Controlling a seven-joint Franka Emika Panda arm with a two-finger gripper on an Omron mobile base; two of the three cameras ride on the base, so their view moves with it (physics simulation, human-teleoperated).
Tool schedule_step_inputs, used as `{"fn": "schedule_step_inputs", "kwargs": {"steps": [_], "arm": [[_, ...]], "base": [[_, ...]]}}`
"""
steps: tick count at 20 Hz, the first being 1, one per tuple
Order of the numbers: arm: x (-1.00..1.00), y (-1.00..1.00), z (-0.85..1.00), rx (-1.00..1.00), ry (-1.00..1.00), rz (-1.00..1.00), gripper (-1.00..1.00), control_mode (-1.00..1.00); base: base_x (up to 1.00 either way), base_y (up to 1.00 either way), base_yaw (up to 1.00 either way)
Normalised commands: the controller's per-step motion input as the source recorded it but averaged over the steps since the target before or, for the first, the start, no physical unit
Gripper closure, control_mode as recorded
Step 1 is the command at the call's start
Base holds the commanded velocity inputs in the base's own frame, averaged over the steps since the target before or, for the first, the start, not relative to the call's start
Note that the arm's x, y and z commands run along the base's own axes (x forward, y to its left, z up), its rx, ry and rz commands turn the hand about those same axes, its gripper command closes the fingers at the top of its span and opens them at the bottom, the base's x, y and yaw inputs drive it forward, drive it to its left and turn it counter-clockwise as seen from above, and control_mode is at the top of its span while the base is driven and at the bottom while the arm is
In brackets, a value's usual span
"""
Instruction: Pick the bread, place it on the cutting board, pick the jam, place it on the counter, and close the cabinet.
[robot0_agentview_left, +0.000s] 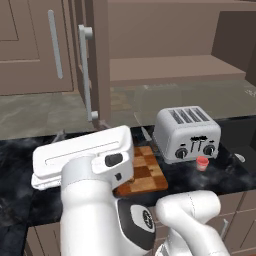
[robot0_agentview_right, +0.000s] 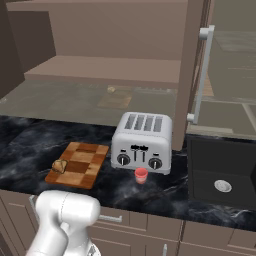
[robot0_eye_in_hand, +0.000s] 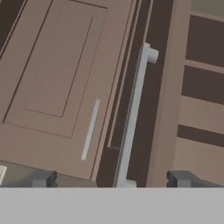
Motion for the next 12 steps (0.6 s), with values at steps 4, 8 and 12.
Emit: {"fn": "schedule_step_inputs", "kwargs": {"steps": [4, 8, 12], "arm": [[0.17, 0.12, -0.01, 0.02, -0.01, -0.18, -1.0, -1.0], [0.18, 0.14, -0.01, 0.02, -0.03, -0.18, -1.0, -1.0], [0.18, 0.17, -0.02, 0.01, -0.05, -0.19, -1.0, -1.0]], "base": [[0.0, 0.0, 0.0], [0.0, 0.0, 0.0], [0.0, 0.0, 0.0]]}}
